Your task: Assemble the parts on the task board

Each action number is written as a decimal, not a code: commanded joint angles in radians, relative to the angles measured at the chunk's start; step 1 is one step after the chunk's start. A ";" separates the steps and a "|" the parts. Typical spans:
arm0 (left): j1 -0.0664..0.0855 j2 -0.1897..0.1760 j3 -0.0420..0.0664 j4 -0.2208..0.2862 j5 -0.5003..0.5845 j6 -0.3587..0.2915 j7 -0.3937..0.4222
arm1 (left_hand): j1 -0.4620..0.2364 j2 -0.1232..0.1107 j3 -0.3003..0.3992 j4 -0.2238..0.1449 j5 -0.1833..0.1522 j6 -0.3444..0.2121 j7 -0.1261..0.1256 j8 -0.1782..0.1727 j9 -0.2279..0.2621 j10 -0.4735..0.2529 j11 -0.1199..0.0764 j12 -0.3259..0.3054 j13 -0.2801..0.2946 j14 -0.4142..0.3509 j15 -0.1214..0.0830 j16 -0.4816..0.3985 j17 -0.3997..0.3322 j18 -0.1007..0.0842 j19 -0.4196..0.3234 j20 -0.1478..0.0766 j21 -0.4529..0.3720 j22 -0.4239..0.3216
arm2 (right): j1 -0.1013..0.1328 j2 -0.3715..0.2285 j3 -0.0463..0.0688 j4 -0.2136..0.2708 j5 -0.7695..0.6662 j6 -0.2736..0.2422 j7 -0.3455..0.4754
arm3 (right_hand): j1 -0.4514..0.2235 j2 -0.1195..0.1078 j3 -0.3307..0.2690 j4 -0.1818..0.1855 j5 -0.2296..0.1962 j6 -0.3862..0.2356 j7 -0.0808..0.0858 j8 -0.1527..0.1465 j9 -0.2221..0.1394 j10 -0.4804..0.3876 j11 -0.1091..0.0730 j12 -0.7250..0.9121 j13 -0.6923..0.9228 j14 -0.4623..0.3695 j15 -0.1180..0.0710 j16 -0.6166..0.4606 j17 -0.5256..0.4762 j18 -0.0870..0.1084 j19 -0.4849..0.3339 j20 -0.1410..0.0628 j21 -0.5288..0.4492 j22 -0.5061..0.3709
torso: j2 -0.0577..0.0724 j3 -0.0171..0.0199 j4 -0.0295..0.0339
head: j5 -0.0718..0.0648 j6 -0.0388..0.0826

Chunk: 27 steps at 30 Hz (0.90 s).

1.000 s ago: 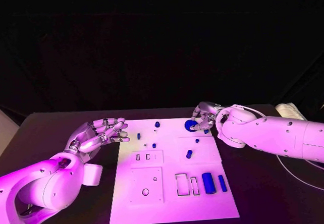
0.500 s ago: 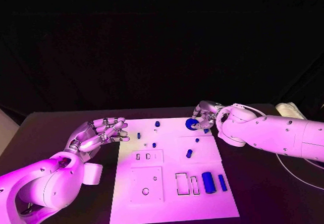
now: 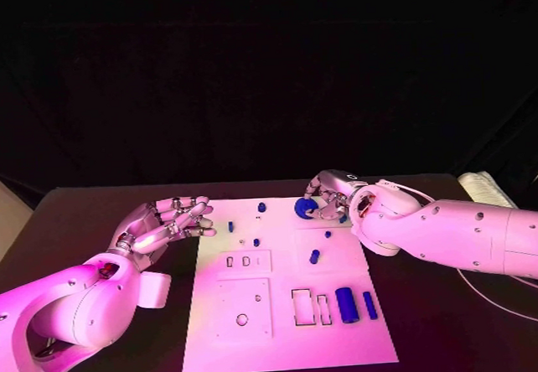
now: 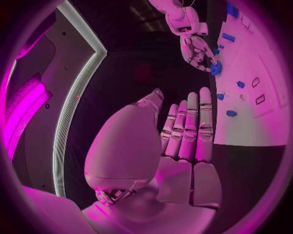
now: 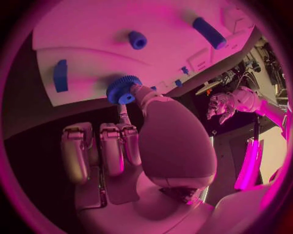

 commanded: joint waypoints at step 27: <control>0.001 0.028 0.001 -0.013 -0.005 0.025 0.003 | 0.013 0.001 0.007 -0.002 -0.001 0.005 0.000 -0.007 -0.001 0.008 0.000 -0.004 -0.001 -0.008 -0.002 0.006 0.002 -0.002 -0.011 -0.001 0.006 0.003 | -0.006 0.203 -0.005 -0.050 -0.254 -0.016 -0.036 | -0.028 -0.012 0.014 -0.006 -0.002 0.051 -0.030 0.025 0.030 0.104 -0.008 0.002 0.263 0.106 -0.009 0.004 0.263 -0.014 0.106 -0.009 0.006 0.263 | 0.000 -0.0021 0.0053 | 0.018 -0.011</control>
